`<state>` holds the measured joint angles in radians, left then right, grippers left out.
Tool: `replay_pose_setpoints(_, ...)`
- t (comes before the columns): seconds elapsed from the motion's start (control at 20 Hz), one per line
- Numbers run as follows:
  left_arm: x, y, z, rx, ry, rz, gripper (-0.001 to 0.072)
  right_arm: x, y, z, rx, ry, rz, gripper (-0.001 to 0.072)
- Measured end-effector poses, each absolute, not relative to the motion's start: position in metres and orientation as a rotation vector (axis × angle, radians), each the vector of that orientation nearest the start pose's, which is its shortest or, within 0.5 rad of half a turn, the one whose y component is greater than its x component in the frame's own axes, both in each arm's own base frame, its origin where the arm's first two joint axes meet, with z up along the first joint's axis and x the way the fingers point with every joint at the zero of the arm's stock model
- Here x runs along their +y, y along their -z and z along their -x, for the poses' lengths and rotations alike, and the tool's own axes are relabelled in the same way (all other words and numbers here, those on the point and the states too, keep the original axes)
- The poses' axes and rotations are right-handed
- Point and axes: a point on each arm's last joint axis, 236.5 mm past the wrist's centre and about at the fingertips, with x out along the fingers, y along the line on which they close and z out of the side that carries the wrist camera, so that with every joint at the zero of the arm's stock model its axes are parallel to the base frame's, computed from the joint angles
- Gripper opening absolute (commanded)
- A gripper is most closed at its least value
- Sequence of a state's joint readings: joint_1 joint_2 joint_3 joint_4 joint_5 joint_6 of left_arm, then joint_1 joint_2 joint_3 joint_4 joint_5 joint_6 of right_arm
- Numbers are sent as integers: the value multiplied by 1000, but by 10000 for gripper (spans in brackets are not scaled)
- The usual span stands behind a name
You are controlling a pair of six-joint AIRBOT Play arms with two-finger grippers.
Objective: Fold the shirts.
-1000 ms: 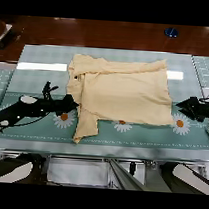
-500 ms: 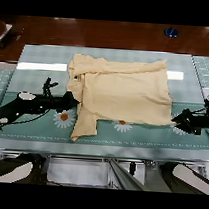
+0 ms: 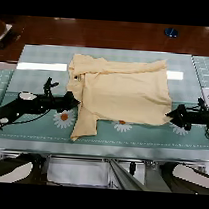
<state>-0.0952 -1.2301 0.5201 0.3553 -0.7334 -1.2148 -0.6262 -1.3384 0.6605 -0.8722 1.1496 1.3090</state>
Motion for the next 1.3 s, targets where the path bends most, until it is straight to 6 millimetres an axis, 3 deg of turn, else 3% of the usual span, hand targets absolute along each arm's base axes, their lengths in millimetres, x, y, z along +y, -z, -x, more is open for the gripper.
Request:
replay_pose_setpoints(0.05, -179, 75, -314, 1232, 303, 950, 22, -29, 105, -280, 1380, 42, -1066, 21)
replay_pose_setpoints(0.2, -178, 69, -320, 1212, 316, 946, 22, -23, 87, -300, 1311, -53, -1079, 20)
replay_pose_setpoints(0.35, -175, 24, -351, 1098, 382, 925, 22, -27, 44, -330, 1220, -163, -1045, 20)
replay_pose_setpoints(0.45, -168, -35, -381, 954, 445, 898, 22, -37, -5, -358, 1110, -219, -984, 20)
replay_pose_setpoints(0.55, -154, -113, -408, 767, 499, 855, 22, -49, -70, -386, 969, -250, -908, 20)
replay_pose_setpoints(0.7, -121, -243, -419, 478, 543, 720, 21, -57, -183, -404, 744, -269, -761, 20)
replay_pose_setpoints(0.85, -81, -356, -393, 228, 499, 564, 22, -51, -287, -394, 544, -264, -603, 20)
replay_pose_setpoints(1.0, -54, -444, -338, 15, 419, 417, 22, -31, -366, -358, 403, -253, -444, 21)
replay_pose_setpoints(1.15, -41, -490, -270, -121, 279, 236, 22, -7, -410, -311, 315, -211, -312, 21)
replay_pose_setpoints(1.3, -35, -499, -208, -165, 101, 72, 22, 21, -432, -265, 260, -178, -197, 20)
